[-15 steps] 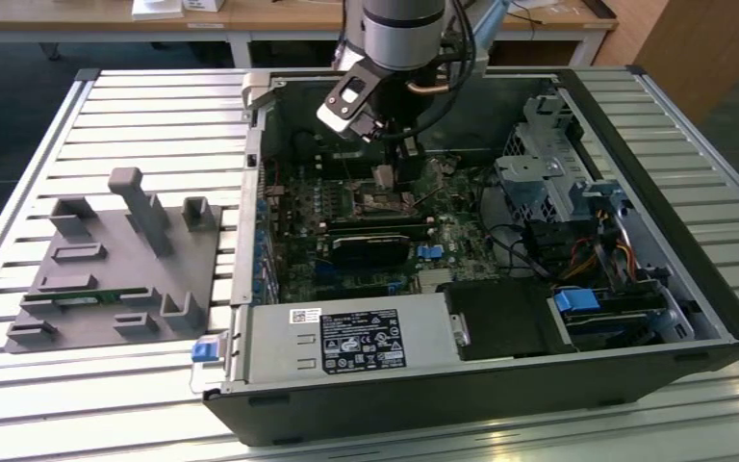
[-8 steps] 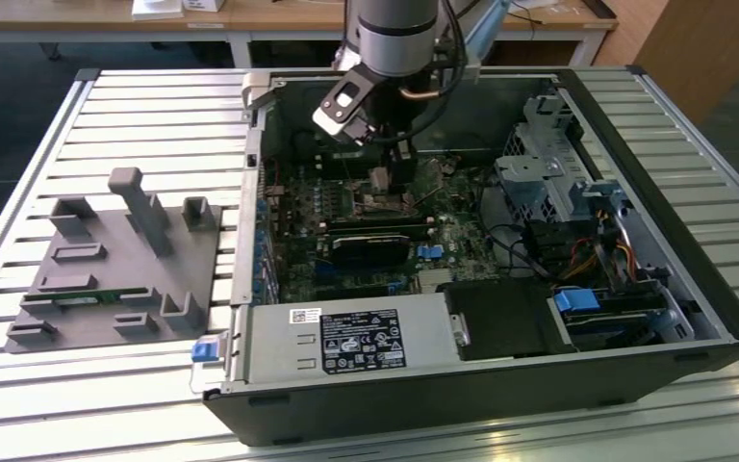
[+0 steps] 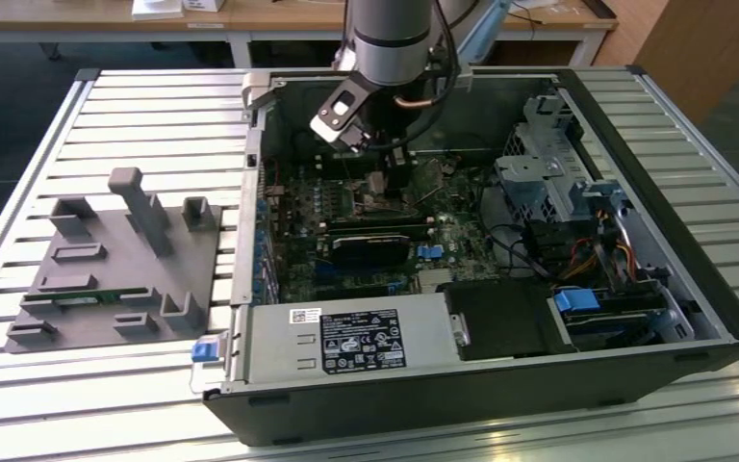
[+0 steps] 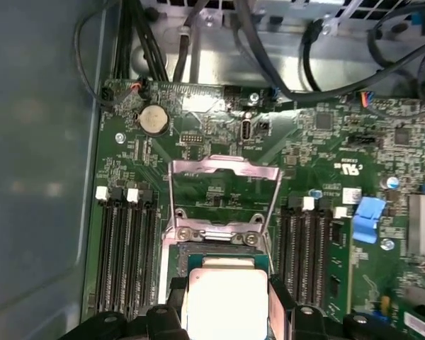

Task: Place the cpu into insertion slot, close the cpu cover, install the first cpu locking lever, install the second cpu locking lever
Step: 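Place the cpu into insertion slot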

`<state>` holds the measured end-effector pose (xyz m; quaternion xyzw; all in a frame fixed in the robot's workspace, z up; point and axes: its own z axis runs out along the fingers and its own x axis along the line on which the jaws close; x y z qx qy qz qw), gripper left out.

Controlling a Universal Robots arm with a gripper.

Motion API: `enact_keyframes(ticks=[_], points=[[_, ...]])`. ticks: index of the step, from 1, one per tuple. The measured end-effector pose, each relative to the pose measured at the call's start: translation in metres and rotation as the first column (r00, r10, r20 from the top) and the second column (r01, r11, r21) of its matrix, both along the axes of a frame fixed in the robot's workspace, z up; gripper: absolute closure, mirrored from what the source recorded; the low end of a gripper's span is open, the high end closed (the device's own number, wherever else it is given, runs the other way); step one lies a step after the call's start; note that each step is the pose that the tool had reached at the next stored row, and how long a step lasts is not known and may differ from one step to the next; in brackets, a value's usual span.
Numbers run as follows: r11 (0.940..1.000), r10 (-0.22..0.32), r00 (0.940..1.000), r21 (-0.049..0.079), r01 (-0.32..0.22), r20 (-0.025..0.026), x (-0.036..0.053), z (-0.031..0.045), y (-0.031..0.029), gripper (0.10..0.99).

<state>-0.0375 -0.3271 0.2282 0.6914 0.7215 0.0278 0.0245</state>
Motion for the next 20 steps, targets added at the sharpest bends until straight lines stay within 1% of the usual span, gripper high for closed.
enact_keyframes(ticks=[5, 10, 14, 17, 20], points=[[1.0000, -0.004, 1.0000, 0.000, 0.004, -0.0002, -0.0016, -0.0090, 0.0029, 0.549], [1.0000, -0.005, 1.0000, 0.000, 0.005, -0.0002, -0.0033, -0.0146, 0.0031, 0.549], [1.0000, -0.007, 1.0000, 0.000, 0.007, -0.0002, -0.0035, -0.0213, 0.0034, 0.549], [1.0000, -0.008, 1.0000, 0.000, 0.008, -0.0001, -0.0036, -0.0246, 0.0034, 0.549], [0.9999, -0.011, 0.9999, 0.000, 0.011, -0.0002, -0.0042, -0.0261, 0.0034, 0.549]])
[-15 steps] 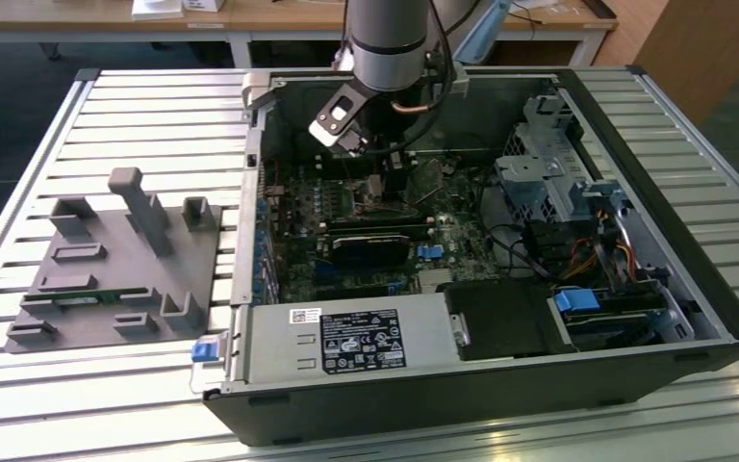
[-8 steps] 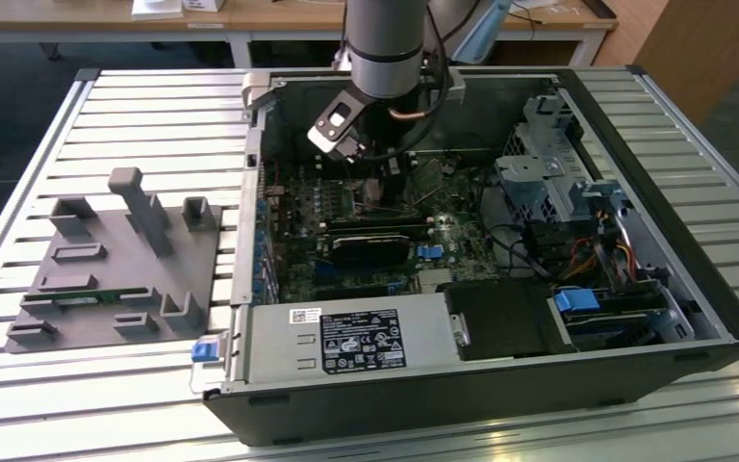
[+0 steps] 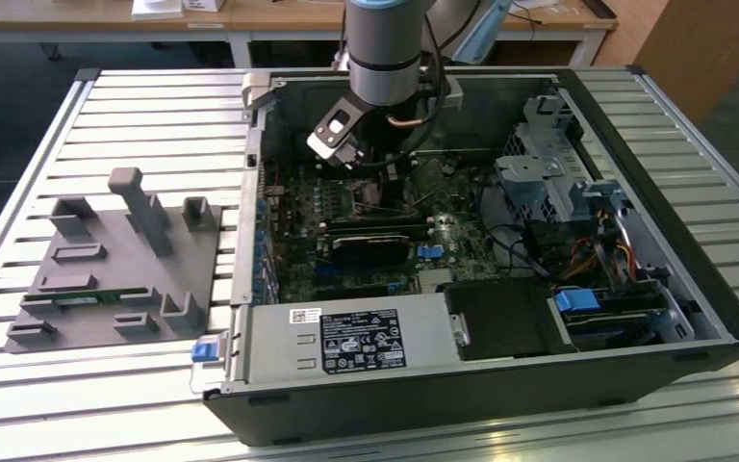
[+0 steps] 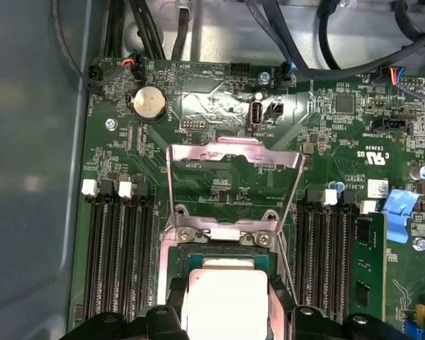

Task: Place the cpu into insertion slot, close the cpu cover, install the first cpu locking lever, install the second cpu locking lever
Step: 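Place the cpu into insertion slot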

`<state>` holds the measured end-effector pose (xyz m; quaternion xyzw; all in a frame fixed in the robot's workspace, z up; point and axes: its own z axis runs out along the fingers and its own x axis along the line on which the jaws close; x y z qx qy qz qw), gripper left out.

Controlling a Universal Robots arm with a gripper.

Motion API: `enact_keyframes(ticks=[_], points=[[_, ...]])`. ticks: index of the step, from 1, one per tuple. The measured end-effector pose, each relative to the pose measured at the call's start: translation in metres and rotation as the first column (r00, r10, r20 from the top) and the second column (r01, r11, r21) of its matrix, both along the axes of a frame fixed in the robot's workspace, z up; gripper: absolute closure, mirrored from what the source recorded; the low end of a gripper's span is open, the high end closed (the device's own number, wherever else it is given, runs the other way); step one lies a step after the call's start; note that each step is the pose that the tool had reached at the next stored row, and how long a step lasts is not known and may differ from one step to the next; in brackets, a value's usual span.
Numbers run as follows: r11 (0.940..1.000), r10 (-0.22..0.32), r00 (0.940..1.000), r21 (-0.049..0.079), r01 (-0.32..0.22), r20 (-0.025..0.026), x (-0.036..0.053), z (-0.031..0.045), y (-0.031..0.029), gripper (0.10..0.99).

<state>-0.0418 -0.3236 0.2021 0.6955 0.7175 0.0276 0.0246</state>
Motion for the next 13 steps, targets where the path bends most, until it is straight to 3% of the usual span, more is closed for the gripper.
enact_keyframes(ticks=[13], points=[[1.0000, -0.009, 1.0000, 0.000, 0.009, -0.0007, -0.0003, -0.0065, 0.0027, 0.549]])
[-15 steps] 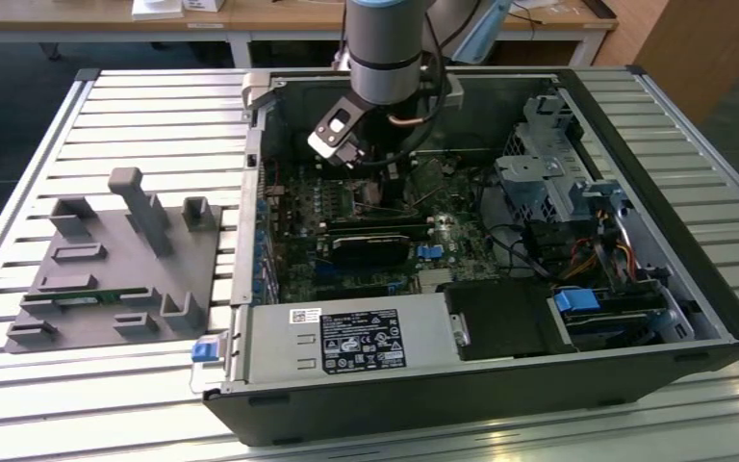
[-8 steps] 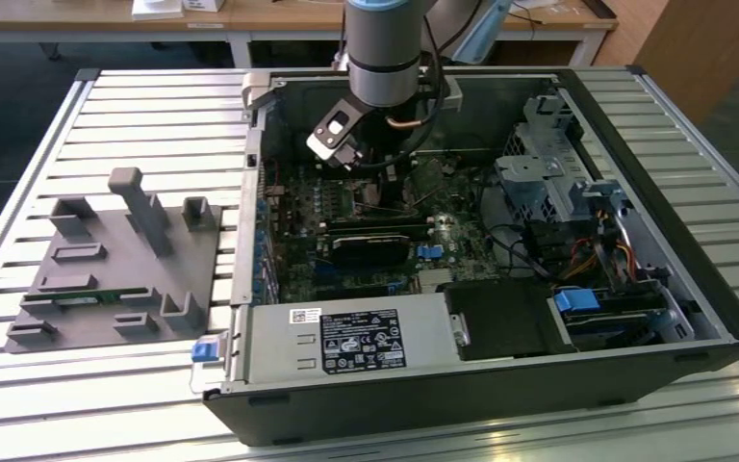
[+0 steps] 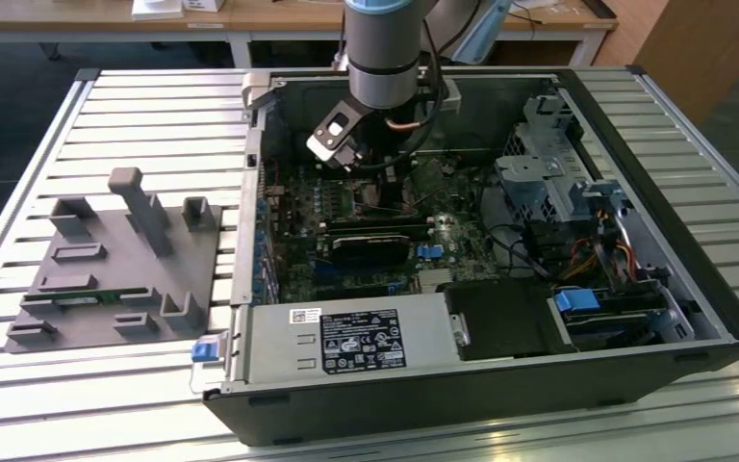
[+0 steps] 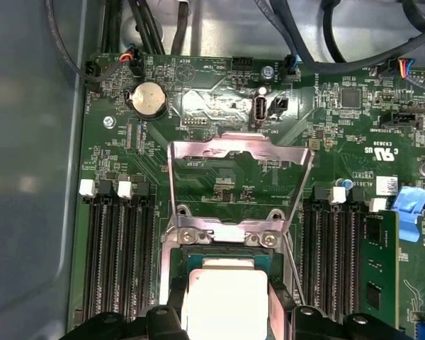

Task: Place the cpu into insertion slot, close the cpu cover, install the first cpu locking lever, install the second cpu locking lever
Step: 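Place the cpu into insertion slot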

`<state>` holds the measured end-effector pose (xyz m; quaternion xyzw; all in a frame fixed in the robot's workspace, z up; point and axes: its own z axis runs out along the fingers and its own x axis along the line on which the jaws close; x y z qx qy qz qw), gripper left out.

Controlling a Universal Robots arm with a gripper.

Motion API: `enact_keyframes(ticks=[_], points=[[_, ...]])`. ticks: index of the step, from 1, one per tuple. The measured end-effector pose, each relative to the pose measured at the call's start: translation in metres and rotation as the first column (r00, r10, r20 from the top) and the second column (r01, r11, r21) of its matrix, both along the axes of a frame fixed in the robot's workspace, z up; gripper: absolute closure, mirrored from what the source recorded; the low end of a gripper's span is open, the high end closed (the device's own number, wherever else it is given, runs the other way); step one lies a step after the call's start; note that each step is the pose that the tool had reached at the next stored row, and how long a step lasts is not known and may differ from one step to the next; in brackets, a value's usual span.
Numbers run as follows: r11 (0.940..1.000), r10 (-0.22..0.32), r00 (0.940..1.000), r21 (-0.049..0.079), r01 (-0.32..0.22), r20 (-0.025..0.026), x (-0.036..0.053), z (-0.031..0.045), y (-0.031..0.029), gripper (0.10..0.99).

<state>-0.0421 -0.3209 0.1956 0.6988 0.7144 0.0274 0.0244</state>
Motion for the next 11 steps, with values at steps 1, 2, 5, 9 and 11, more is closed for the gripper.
enact_keyframes(ticks=[1, 2, 5, 9, 11], points=[[1.0000, 0.000, 1.0000, 0.000, 0.000, 0.0000, 0.0000, -0.0004, 0.0001, 0.549], [1.0000, 0.000, 1.0000, 0.000, 0.000, -0.0002, 0.0000, -0.0008, 0.0003, 0.549], [1.0000, -0.001, 1.0000, 0.000, 0.001, -0.0008, 0.0000, -0.0023, 0.0007, 0.549], [1.0000, -0.001, 1.0000, 0.000, 0.001, -0.0010, 0.0000, -0.0026, 0.0008, 0.549], [1.0000, -0.001, 1.0000, 0.000, 0.001, -0.0009, 0.0000, -0.0027, 0.0008, 0.549]])
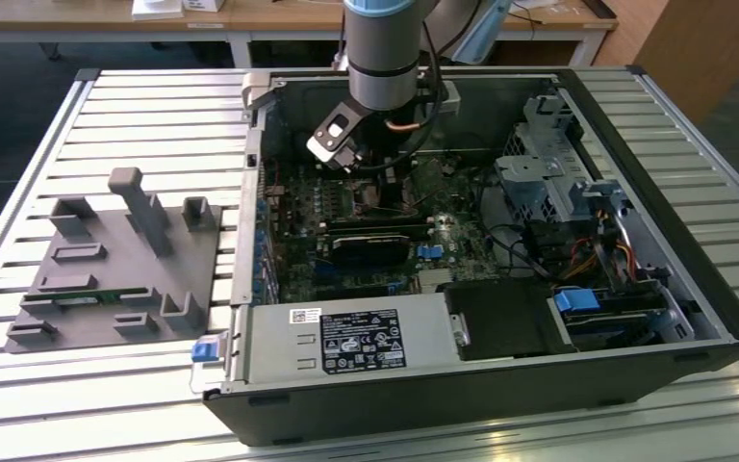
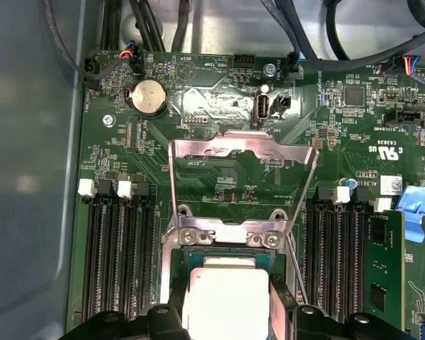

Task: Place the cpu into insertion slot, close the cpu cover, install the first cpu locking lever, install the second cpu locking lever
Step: 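Place the cpu into insertion slot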

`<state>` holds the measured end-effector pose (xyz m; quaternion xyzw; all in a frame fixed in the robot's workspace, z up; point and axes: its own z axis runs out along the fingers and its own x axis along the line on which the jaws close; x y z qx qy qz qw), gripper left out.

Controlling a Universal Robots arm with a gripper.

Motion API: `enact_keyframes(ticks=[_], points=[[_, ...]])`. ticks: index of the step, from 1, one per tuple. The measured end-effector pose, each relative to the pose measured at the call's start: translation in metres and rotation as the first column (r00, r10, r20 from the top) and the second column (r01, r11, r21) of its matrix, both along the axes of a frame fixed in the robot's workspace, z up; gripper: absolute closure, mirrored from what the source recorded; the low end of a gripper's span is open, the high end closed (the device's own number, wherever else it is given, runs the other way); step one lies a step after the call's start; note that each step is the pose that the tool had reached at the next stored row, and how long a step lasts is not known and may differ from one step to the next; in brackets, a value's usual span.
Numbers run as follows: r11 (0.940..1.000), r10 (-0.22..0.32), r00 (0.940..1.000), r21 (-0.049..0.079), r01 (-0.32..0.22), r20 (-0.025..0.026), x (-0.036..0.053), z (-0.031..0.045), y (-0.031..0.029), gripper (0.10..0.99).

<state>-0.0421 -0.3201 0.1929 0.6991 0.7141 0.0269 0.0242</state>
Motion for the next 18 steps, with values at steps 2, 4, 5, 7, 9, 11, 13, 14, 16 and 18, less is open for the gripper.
enact_keyframes(ticks=[2, 4, 5, 7, 9, 11, 13, 14, 16, 18], points=[[1.0000, 0.000, 1.0000, 0.001, 0.000, 0.0003, 0.0001, -0.0002, 0.0001, 0.541], [1.0000, 0.000, 1.0000, 0.000, 0.000, 0.0003, 0.0000, -0.0001, 0.0001, 0.541], [1.0000, 0.000, 1.0000, 0.000, 0.000, 0.0002, 0.0000, -0.0001, 0.0000, 0.475], [1.0000, 0.000, 1.0000, 0.000, 0.000, 0.0001, 0.0000, 0.0000, 0.0000, 0.475], [1.0000, 0.000, 1.0000, 0.000, 0.000, -0.0001, 0.0000, 0.0002, 0.0000, 0.475], [1.0000, 0.000, 1.0000, 0.000, 0.000, 0.0000, 0.0000, 0.0022, 0.0000, 0.475], [1.0000, 0.000, 1.0000, 0.000, 0.000, 0.0000, 0.0000, 0.0065, 0.0000, 0.475], [1.0000, 0.000, 1.0000, 0.000, 0.000, -0.0005, 0.0000, 0.0088, 0.0000, 0.475], [1.0000, 0.000, 1.0000, 0.001, 0.000, -0.0042, 0.0005, 0.0125, 0.0000, 0.475], [1.0000, 0.000, 0.9999, 0.002, 0.000, -0.0103, 0.0012, 0.0143, -0.0001, 0.486]])
